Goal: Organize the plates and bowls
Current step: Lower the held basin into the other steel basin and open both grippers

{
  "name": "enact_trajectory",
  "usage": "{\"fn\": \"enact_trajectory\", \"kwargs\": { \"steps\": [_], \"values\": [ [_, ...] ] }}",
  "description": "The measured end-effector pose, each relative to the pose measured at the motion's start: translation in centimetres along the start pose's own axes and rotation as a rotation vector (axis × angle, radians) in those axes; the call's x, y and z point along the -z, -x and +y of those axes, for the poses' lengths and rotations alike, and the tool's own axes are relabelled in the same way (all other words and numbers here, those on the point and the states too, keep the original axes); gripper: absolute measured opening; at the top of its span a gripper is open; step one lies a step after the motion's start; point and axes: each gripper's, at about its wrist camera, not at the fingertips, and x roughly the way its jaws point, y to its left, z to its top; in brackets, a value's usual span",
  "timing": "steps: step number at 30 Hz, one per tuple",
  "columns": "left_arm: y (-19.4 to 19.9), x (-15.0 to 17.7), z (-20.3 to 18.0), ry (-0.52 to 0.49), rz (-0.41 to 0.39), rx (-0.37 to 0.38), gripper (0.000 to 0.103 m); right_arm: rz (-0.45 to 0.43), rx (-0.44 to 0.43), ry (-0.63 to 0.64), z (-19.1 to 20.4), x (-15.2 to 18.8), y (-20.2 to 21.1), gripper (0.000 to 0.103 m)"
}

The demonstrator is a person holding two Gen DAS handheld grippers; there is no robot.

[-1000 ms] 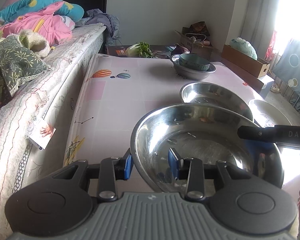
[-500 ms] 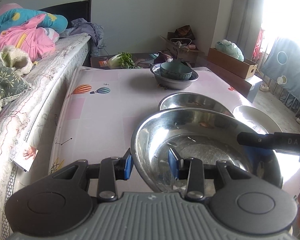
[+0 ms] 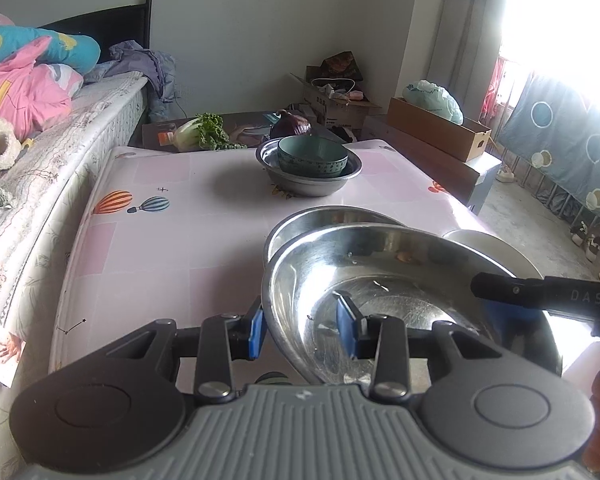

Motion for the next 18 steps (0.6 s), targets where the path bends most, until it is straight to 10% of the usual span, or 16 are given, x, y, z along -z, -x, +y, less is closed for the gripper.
{"fn": "enact_trajectory", "kwargs": {
  "steps": [18],
  "values": [
    [-8.0,-2.0,-0.2,0.029,0.11,0.021,0.038,0.063,0.089,0.025,-3.5,-3.3,-5.9,0.021]
  ]
}}
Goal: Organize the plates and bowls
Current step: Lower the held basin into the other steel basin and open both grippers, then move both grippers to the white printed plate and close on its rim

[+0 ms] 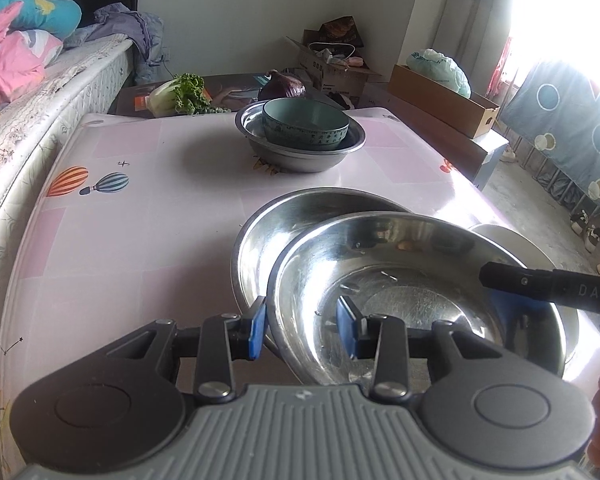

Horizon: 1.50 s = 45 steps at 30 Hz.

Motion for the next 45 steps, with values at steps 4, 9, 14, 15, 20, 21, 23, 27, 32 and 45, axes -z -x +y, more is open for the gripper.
{"fn": "enact_trajectory", "kwargs": {
  "steps": [4,9,14,15,20,21,23,27,32,45],
  "values": [
    [-0.6,-0.4,0.0,-0.007,0.004,-0.008,0.037,0.017,0.015,0.013,-0.2,-0.9,-1.2,0.021],
    [-0.9,-0.7,0.3,0.002,0.006,-0.016,0.037,0.009,0.026,0.029,-0.1,-1.7,-1.9,0.026],
    [-0.4,-0.5,0.7,0.024,-0.003,-0.014,0.037,-0.013,0.067,0.042,-0.1,-2.0,-2.0,0.041],
    [-0.3,-0.4,0.7,0.025,-0.006,-0.016,0.037,-0.02,0.075,0.045,-0.1,-2.0,-1.9,0.042],
    [0.8,0.0,0.8,0.039,-0.028,-0.022,0.039,-0.068,0.065,0.017,-1.2,-1.7,0.0,0.044],
    [1.1,0.0,0.9,0.045,-0.033,-0.02,0.04,-0.078,0.061,0.006,-1.7,-1.6,0.7,0.044],
    [1.6,0.3,0.8,0.057,-0.038,-0.014,0.042,-0.096,0.052,-0.022,-2.6,-1.3,2.1,0.045],
    [2.6,1.0,-0.6,0.055,-0.033,0.016,0.047,-0.134,0.022,-0.109,-5.9,-0.6,5.7,0.045],
    [2.9,3.0,-4.8,0.004,0.009,0.11,0.051,-0.165,0.027,-0.168,-10.5,0.7,10.3,0.045],
    [-2.2,4.6,-12.7,0.027,0.061,0.211,0.056,-0.101,-0.024,-0.17,-18.2,0.3,9.4,0.045]
  ]
}}
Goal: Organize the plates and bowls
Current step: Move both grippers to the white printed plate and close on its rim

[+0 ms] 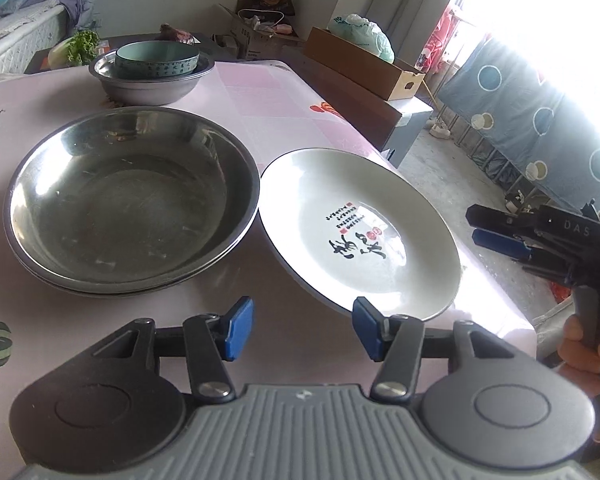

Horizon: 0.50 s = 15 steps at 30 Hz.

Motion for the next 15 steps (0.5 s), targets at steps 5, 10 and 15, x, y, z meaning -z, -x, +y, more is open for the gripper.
{"fn": "enact_trajectory", "kwargs": {
  "steps": [5,10,15],
  "values": [
    [-0.8,-0.5,-0.2,0.024,-0.01,-0.004,0.056,0.036,-0.04,-0.03,-1.3,-1.5,-3.4,0.041],
    [-1.7,-0.6,-0.7,0.028,0.006,-0.021,0.054,0.056,-0.081,-0.037,-1.7,-2.5,-5.9,0.037],
    [-2.6,-0.7,-1.2,0.028,0.01,-0.025,0.041,0.091,-0.086,-0.033,-1.5,-2.6,-8.2,0.028]
  ]
}}
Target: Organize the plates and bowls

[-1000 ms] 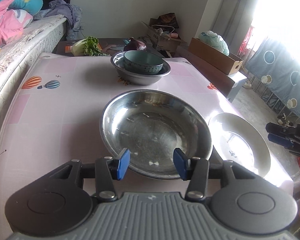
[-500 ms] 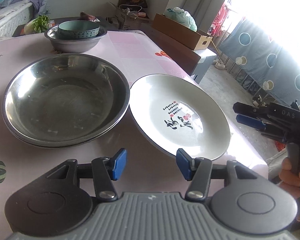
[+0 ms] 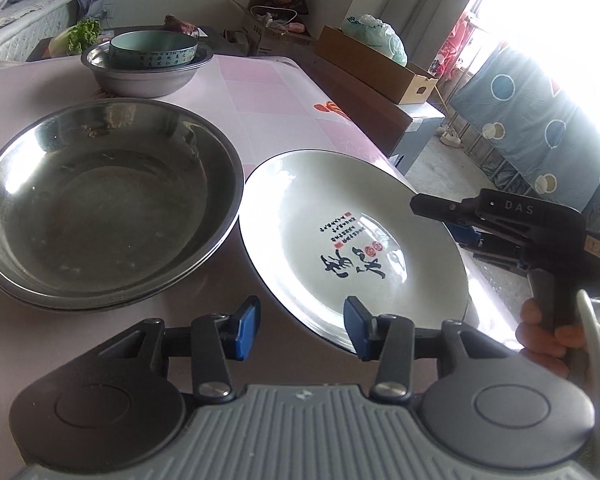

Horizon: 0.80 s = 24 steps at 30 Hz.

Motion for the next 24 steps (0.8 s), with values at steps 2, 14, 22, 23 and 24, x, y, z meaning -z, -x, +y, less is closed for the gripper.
{"fn": "enact_trajectory", "kwargs": {
  "steps": [2,14,22,23,24],
  "values": [
    [-0.2,0.0,-0.4,-0.015,0.003,-0.015,0.036,0.011,-0.003,0.0,0.3,0.2,-0.5,0.025],
    [2.2,1.7,-0.1,-0.06,0.068,0.01,0.034,0.063,0.043,-0.051,1.6,4.4,4.2,0.027],
    [5.6,4.2,1.8,-0.09,0.138,0.066,0.034,0.09,0.069,-0.057,4.4,9.6,7.7,0.028],
    [6.2,4.5,2.1,-0.092,0.142,0.068,0.034,0.094,0.066,-0.057,4.8,10.2,7.9,0.029],
    [6.7,4.9,2.4,-0.094,0.144,0.067,0.034,0.1,0.061,-0.057,5.2,10.7,8.0,0.029]
  ]
}}
